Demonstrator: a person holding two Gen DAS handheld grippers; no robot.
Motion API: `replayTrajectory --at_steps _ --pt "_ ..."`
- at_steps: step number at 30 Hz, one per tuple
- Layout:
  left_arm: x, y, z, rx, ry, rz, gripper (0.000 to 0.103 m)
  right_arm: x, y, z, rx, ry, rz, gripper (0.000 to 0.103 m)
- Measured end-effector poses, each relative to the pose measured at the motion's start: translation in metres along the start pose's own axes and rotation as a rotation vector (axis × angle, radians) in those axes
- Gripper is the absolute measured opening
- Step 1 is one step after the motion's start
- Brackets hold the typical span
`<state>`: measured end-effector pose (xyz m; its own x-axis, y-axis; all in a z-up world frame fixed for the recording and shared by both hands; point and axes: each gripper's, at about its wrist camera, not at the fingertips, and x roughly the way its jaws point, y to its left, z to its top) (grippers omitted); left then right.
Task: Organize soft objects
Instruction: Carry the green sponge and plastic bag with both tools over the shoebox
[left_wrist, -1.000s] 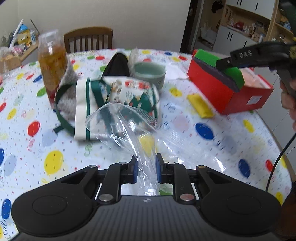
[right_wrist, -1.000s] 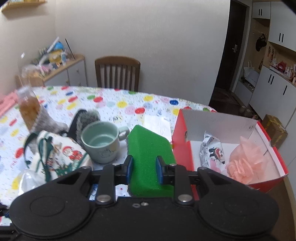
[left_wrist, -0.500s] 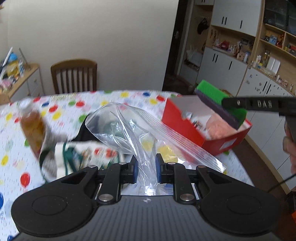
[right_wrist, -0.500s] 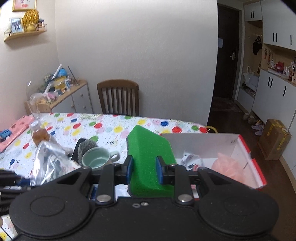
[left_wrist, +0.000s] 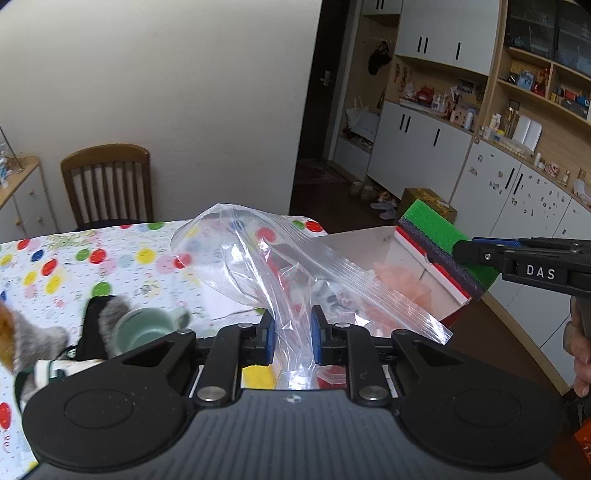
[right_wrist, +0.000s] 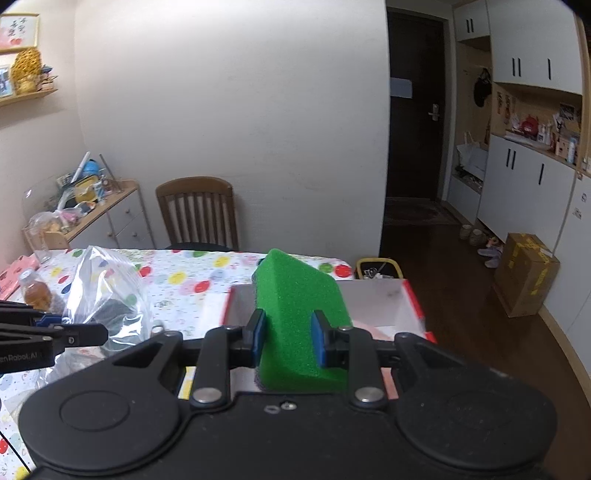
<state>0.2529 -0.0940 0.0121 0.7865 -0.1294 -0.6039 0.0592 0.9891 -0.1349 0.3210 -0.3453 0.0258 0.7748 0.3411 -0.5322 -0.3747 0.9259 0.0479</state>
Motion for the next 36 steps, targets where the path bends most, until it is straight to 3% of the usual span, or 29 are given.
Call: replayTrajectory --at_steps 12,18,30,36 --pt "0.08 -0.057 0.028 -0.003 0.084 -0.023 0.018 0.019 -0.072 -0.008 0.062 0.035 -0.021 0.026" --pt "0.128 -0.075 0.037 0.023 0.137 0.012 0.018 0.037 -0.092 -0.01 0.075 0.062 -0.006 0.026" --pt "0.208 -0.097 0.048 0.069 0.215 0.079 0.019 0.091 -0.096 -0.008 -0.001 0.12 0.001 0.026" --pt "0.237 -0.099 0.045 0.077 0.268 0.077 0.019 0.117 -0.085 -0.008 -0.064 0.154 0.002 0.026"
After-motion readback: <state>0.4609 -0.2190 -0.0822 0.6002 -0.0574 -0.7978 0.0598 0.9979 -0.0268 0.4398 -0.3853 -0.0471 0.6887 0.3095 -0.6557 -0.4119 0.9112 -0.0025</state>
